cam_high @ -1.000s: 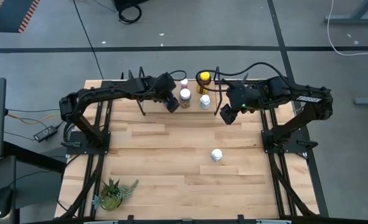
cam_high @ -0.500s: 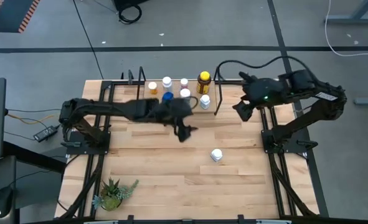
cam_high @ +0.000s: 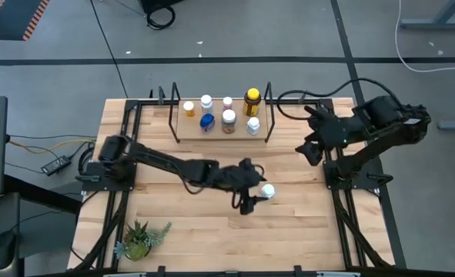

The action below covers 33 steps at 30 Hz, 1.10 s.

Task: Pick and place medicine bottles onto shelf by color
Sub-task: Put the white pill bottle on the shelf

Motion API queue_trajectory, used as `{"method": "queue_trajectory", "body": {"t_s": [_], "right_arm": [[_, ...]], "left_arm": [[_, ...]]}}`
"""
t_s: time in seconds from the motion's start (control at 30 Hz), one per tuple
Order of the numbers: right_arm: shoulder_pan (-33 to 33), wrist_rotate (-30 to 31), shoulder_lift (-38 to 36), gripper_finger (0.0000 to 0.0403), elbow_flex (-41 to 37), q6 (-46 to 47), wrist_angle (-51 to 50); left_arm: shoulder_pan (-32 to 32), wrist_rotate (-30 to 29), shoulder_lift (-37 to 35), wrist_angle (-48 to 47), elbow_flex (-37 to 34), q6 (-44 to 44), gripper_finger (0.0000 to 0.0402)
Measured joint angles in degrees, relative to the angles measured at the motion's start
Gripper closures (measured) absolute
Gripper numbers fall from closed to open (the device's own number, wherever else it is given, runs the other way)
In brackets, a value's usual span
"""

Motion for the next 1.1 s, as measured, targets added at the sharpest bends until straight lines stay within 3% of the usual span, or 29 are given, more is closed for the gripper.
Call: {"method": "queue_trajectory", "body": {"t_s": [0.33, 0.5, 1.1], "right_arm": [[7.6, 0.0, 1.9, 0.0120, 0.0, 10.3, 0.0], [10.4, 0.0, 3.5, 0.0120, 0.0, 12.3, 0.0], [12.2, 2.9, 6.0, 0.0120, 0.0, 15.6, 0.0]], "left_arm": [[1.2, -1.8, 9.5, 8.7, -0.1, 7.2, 0.0079], [2.8, -1.6, 11.7, 8.8, -0.1, 7.3, 0.0070], [3.3, 0.9, 16.2, 11.4, 0.0, 7.1, 0.0064]]}}
